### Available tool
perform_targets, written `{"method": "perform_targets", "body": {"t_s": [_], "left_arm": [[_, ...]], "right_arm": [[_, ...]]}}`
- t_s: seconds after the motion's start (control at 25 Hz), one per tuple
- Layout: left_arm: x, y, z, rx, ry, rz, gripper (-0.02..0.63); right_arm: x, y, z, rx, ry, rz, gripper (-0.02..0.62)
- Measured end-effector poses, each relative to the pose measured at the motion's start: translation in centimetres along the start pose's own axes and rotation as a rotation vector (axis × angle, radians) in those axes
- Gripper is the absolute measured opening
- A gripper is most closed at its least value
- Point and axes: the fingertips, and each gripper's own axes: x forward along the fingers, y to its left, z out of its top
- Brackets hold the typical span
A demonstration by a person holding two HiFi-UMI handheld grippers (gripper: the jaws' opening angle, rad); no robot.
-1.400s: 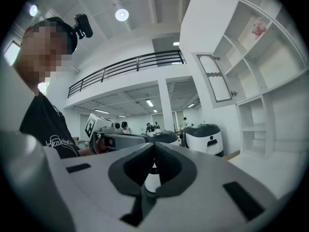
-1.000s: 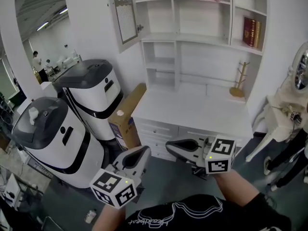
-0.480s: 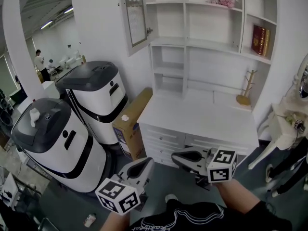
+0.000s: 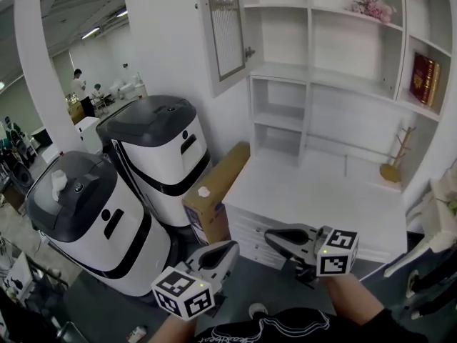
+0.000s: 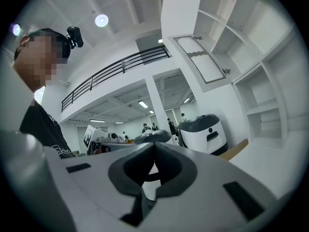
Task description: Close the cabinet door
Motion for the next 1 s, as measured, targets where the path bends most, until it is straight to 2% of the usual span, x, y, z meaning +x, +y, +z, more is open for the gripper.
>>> {"method": "perform_targets", "body": {"t_s": [0.24,0.44,0.84,1.0], "left_arm": [[6.2,5.9,2.5,-0.042,-0.017,-0.029,0.005],[10.2,8.9,5.5,-0.051,-0.068,-0.072,0.005],[11.1,13.5,11.0,-0.022,-0.185,-0.074,0.006],[10.8,16.1,13.3,-0.029,-0.255,-0.078,0.006]], "right_arm": [[3.0,-7.7,2.7,0.014,-0.023,0.016,0.000],[4.5,-12.7,4.8,-0.002,-0.018,0.017,0.000],[7.0,-16.0,8.6,-0.064,-0.038,0.051,0.000],[7.5,-17.1,9.5,-0.071,-0.060,0.031,0.000]]}}
